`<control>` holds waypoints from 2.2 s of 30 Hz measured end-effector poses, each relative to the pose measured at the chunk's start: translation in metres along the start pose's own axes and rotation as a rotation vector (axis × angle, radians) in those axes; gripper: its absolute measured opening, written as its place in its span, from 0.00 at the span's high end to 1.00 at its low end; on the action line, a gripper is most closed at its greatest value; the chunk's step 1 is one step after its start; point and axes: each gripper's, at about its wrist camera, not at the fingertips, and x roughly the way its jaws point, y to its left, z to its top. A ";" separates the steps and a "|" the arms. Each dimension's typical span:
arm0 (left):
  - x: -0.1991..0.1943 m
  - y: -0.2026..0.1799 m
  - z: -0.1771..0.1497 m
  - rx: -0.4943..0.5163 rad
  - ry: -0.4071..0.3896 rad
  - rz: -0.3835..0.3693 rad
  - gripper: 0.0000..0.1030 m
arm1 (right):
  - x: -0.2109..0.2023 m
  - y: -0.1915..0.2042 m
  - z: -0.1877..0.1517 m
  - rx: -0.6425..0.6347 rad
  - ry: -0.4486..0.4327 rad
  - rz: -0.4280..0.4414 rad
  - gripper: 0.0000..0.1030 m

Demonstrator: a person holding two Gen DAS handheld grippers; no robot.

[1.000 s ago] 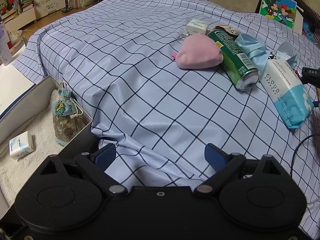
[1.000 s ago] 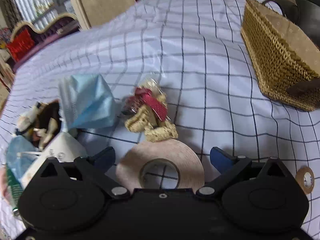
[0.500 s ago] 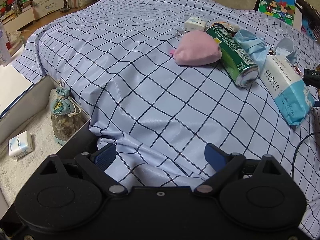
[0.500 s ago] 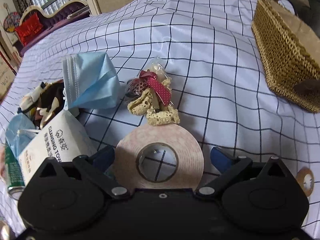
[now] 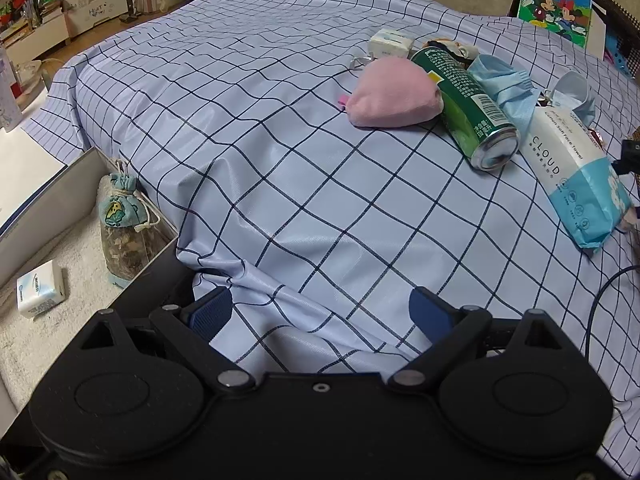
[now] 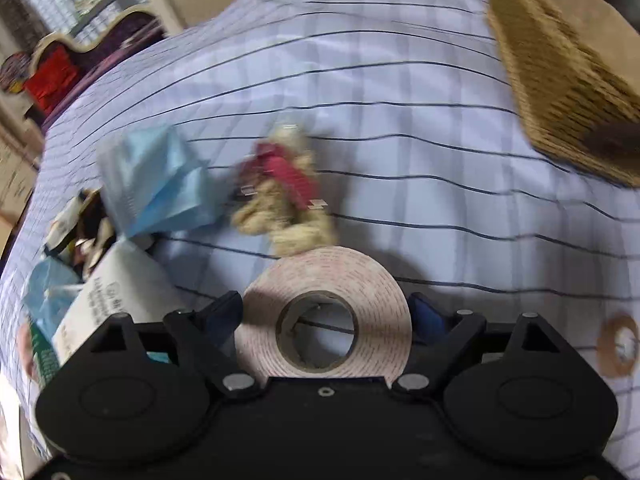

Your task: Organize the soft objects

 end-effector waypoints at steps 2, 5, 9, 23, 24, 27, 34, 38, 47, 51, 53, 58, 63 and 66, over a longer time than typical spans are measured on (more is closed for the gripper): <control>0.001 -0.001 0.000 0.003 0.004 -0.002 0.11 | -0.004 -0.011 0.001 0.031 -0.006 -0.026 0.13; 0.002 -0.004 0.000 0.008 0.010 -0.003 0.11 | -0.013 -0.013 -0.001 0.027 -0.056 -0.062 0.05; 0.003 -0.008 0.006 0.014 0.022 -0.013 0.11 | -0.017 -0.004 -0.004 0.007 -0.097 -0.038 0.00; 0.019 -0.044 0.074 0.030 0.017 -0.045 0.11 | 0.004 -0.008 -0.036 -0.048 -0.134 -0.117 0.08; 0.020 -0.046 0.078 0.029 0.016 -0.046 0.11 | 0.003 -0.009 -0.038 -0.050 -0.149 -0.103 0.08; 0.026 -0.050 0.089 0.031 0.013 -0.044 0.11 | -0.002 -0.009 -0.046 -0.045 -0.189 -0.105 0.08; 0.050 -0.050 0.125 -0.024 0.007 -0.014 0.11 | -0.003 -0.011 -0.057 -0.027 -0.247 -0.088 0.08; 0.063 -0.045 0.145 -0.098 -0.006 -0.009 0.11 | -0.002 -0.012 -0.058 -0.023 -0.257 -0.083 0.08; 0.109 -0.049 0.165 -0.113 0.048 0.008 0.06 | -0.003 -0.013 -0.060 -0.032 -0.268 -0.078 0.08; 0.131 -0.040 0.167 -0.157 0.115 -0.023 0.02 | -0.002 -0.011 -0.056 -0.040 -0.252 -0.081 0.08; 0.133 -0.036 0.166 -0.169 0.115 -0.052 0.05 | -0.003 -0.012 -0.053 -0.045 -0.237 -0.078 0.08; 0.115 -0.050 0.162 -0.032 0.044 -0.078 0.38 | -0.012 -0.016 -0.043 -0.022 -0.222 -0.085 0.09; 0.106 -0.040 0.155 -0.063 0.043 -0.122 0.39 | -0.038 -0.019 -0.032 0.026 -0.258 -0.077 0.09; 0.093 -0.025 0.150 -0.096 0.039 -0.154 0.39 | -0.054 -0.013 -0.029 0.011 -0.281 -0.080 0.09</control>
